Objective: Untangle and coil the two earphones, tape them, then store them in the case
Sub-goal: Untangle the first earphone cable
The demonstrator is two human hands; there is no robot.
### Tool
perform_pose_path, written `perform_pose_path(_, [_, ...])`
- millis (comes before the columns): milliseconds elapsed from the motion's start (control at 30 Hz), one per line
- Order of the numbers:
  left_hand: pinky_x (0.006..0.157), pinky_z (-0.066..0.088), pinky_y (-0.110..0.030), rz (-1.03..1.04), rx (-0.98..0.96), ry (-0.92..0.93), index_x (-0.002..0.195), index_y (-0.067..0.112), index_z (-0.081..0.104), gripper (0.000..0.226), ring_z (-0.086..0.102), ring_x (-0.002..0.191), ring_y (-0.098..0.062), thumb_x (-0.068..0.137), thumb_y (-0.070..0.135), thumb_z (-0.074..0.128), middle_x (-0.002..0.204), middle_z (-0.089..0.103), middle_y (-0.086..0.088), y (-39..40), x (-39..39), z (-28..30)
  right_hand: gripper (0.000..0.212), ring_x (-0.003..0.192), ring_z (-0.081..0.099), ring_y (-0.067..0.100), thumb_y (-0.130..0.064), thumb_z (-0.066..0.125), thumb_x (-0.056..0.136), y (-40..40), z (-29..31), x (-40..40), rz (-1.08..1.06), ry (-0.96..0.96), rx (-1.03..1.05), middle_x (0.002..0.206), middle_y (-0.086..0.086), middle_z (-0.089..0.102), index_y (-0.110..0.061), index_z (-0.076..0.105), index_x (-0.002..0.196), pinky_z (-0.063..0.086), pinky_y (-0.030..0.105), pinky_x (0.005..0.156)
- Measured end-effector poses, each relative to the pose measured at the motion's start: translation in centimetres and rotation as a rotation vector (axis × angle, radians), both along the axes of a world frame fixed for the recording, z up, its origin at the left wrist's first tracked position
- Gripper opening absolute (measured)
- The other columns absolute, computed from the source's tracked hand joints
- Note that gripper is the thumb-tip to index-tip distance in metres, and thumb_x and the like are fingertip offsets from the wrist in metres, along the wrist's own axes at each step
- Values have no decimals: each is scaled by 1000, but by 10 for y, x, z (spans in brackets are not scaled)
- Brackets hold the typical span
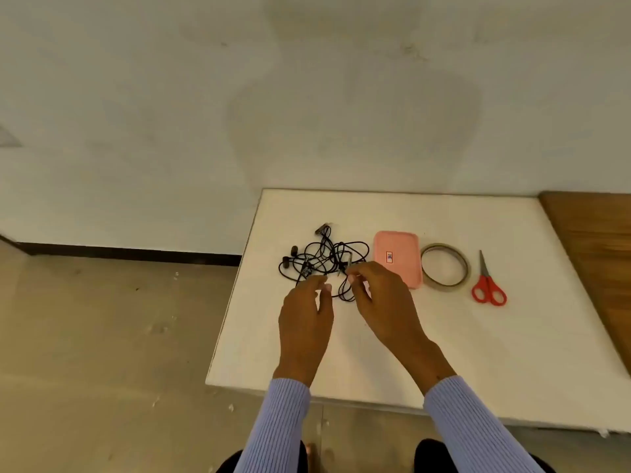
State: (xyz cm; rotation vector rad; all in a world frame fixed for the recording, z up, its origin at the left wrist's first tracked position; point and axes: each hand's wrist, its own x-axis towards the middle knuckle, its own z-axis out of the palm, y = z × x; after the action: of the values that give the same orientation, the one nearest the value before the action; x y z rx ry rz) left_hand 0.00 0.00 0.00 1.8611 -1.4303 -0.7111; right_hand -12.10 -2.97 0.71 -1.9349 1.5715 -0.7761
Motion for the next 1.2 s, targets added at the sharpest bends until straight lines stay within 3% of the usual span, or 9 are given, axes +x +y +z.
perform_pose_path(67, [94, 48, -32, 36, -26, -3, 117, 16, 62, 27, 59, 108, -15, 96, 26, 48, 117, 65, 1, 0, 3, -2, 21, 96, 60, 14, -16, 53, 94, -3, -1, 2, -24, 21, 7, 112, 3, 64, -12, 63, 113, 45, 19, 78])
perform_pose_path(200, [75, 41, -9, 36, -69, -11, 104, 14, 65, 17, 59, 86, -6, 95, 19, 51, 100, 68, 2, -1, 9, -9, 29, 102, 59, 15, -18, 53, 94, -6, -11, 18, 46, 113, 21, 128, 0, 52, -18, 54, 123, 50, 25, 84])
perform_pose_path(267, [70, 40, -5, 46, -88, -15, 102, 12, 66, 16, 58, 81, -5, 94, 15, 52, 95, 68, 1, -4, 13, -8, 37, 105, 59, 15, -19, 52, 94, -5, -15, 25, 92, 152, 53, 135, -1, 46, -25, 48, 131, 50, 25, 85])
perform_pose_path(433, [64, 42, -4, 58, -40, -16, 105, 11, 66, 21, 58, 75, -4, 96, 14, 48, 92, 68, 1, -7, 21, -6, 44, 109, 54, 13, -25, 46, 97, -3, -24, 41, 172, 234, 111, 129, -3, 51, -40, 38, 137, 45, 22, 84])
perform_pose_path(667, [77, 42, -11, 53, -6, -15, 107, 7, 65, 21, 59, 85, -8, 93, 5, 49, 101, 69, -5, -9, 29, -2, 27, 102, 60, 11, -26, 53, 94, -10, -29, 41, 66, 149, 127, 118, -5, 63, -22, 62, 119, 46, 24, 85])
perform_pose_path(767, [86, 46, -18, 53, -4, -3, 112, 9, 64, 23, 63, 95, -13, 92, 5, 52, 106, 69, -5, -10, 28, -1, 20, 93, 63, 10, -22, 58, 91, -12, -22, 36, 12, 68, 79, 109, -5, 68, -20, 68, 109, 48, 21, 82])
perform_pose_path(900, [86, 44, -17, 52, -10, 27, 113, 9, 63, 23, 63, 100, -16, 93, 7, 52, 106, 69, -5, -7, 23, 2, 12, 80, 60, 6, -16, 61, 89, -12, -11, 31, -15, 26, 0, 96, -4, 71, -19, 69, 98, 48, 16, 74])
perform_pose_path(1067, [84, 46, -17, 94, -24, 91, 109, 8, 64, 20, 63, 94, -15, 91, 6, 54, 103, 68, -4, 1, 13, 9, 22, 83, 64, 12, -18, 59, 90, -14, 13, 24, -55, 42, 39, 93, -3, 69, -19, 55, 112, 53, 26, 72])
perform_pose_path(1200, [79, 47, -16, 131, -56, 198, 109, 10, 63, 21, 63, 94, -16, 90, 5, 57, 104, 67, -2, 2, 12, 23, 21, 90, 66, 13, -16, 60, 89, -29, 48, 14, 33, 147, 84, 98, -4, 71, -20, 64, 108, 51, 24, 73])
